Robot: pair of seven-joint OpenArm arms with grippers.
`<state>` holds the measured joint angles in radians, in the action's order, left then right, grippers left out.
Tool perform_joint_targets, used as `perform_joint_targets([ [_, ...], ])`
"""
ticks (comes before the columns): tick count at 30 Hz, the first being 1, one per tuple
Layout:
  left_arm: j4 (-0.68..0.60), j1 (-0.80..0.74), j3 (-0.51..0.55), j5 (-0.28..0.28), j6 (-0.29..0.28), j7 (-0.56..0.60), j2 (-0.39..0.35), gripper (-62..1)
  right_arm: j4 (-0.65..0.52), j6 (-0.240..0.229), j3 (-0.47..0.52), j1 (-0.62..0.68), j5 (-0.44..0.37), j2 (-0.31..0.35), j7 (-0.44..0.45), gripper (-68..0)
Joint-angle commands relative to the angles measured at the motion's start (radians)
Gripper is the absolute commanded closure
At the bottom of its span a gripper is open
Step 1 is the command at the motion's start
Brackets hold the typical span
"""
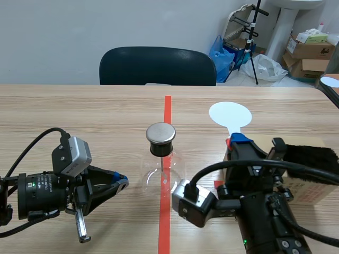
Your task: Do the electroscope experiment
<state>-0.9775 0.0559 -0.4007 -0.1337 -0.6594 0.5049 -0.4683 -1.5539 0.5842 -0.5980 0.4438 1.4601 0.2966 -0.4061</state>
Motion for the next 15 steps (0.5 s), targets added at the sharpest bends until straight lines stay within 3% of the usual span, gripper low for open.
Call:
perform_joint_targets([
  [1, -0.018, 0.008, 0.005, 0.013, -0.005, 0.014, 0.002, -2.9, -0.006, 0.013, 0.002, -0.012, 0.001, 0.014, -0.022, -1.0],
  [9, -0.018, 0.008, 0.005, 0.013, -0.005, 0.014, 0.002, -3.0, -0.006, 0.013, 0.002, -0.012, 0.001, 0.014, -0.103, -1.0],
  [15, -0.018, 0.008, 0.005, 0.013, -0.005, 0.014, 0.002, -2.9, -0.006, 0.013, 0.002, -0.012, 0.001, 0.014, -0.086, -1.0],
])
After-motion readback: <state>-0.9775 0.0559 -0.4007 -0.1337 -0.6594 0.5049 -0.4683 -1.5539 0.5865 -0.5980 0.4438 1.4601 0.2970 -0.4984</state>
